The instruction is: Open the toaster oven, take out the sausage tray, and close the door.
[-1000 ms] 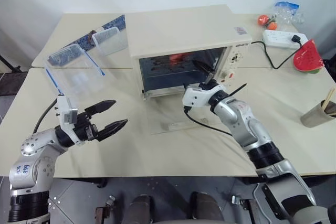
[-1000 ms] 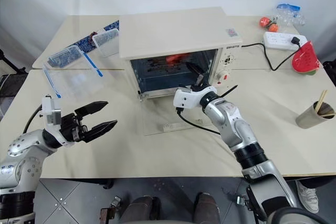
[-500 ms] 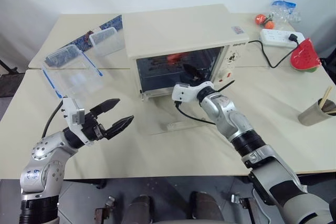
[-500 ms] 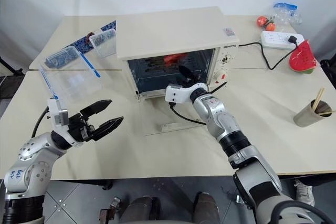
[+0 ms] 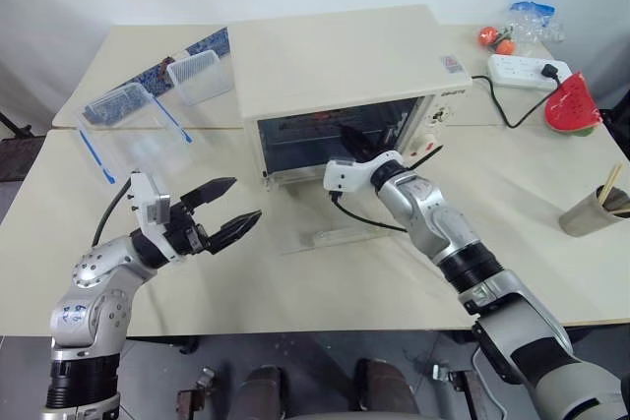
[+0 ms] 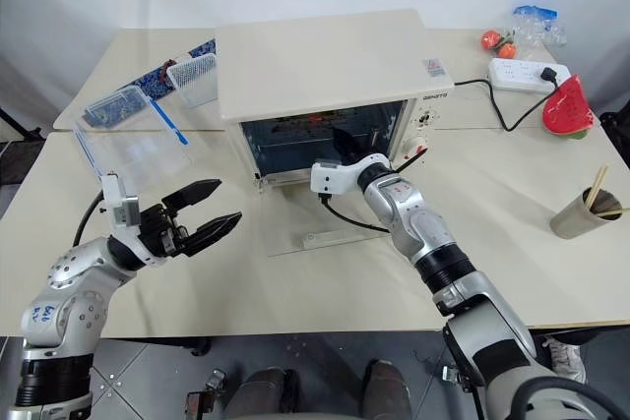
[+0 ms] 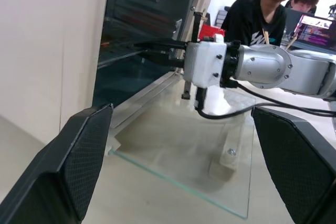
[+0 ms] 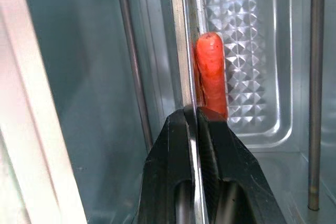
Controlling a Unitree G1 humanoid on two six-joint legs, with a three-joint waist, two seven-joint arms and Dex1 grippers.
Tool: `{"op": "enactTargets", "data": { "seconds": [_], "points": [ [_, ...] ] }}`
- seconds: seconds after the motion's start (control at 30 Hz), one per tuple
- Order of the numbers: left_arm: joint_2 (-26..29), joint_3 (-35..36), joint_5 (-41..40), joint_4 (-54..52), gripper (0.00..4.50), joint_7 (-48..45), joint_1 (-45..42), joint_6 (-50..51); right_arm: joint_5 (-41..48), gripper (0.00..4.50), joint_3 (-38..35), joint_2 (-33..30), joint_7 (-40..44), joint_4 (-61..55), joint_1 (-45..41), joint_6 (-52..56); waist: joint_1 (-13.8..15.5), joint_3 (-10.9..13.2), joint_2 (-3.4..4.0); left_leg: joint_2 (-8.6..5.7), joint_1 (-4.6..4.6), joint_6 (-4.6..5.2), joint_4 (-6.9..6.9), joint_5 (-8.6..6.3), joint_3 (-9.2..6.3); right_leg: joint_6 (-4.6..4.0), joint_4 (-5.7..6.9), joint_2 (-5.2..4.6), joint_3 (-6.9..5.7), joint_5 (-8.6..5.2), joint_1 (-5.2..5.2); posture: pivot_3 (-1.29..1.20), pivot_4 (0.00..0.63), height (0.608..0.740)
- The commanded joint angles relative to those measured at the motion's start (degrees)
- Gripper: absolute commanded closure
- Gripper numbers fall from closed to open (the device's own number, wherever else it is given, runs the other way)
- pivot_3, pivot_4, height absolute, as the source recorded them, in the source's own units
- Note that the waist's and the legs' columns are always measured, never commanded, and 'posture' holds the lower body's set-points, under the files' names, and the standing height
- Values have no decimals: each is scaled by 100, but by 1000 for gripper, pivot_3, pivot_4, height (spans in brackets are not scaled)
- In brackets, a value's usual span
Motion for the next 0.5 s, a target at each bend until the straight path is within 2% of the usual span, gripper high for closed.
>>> {"op": "enactTargets", "data": {
  "seconds": [0.03,0.3,0.5],
  "points": [
    [-78,-115,58,129,0,-29,-249,-181,226,4466,-139,-129,207,-622,-4,-217,-2,0,0,0,0,0,0,0,0,0,-1,1,0,0,0,0,150,740],
    [-236,-399,359,714,0,-20,-955,-479,331,4466,-135,-237,622,-1010,71,-286,-14,1,-2,5,-1,-1,-3,0,4,0,-6,7,0,0,-2,0,150,740],
    [-308,-350,399,1019,0,5,-1235,-650,421,4466,-234,-363,950,-1599,482,-167,-34,2,-2,29,-1,-12,-5,-7,9,-1,-11,28,0,1,-4,0,150,740]
  ]
}}
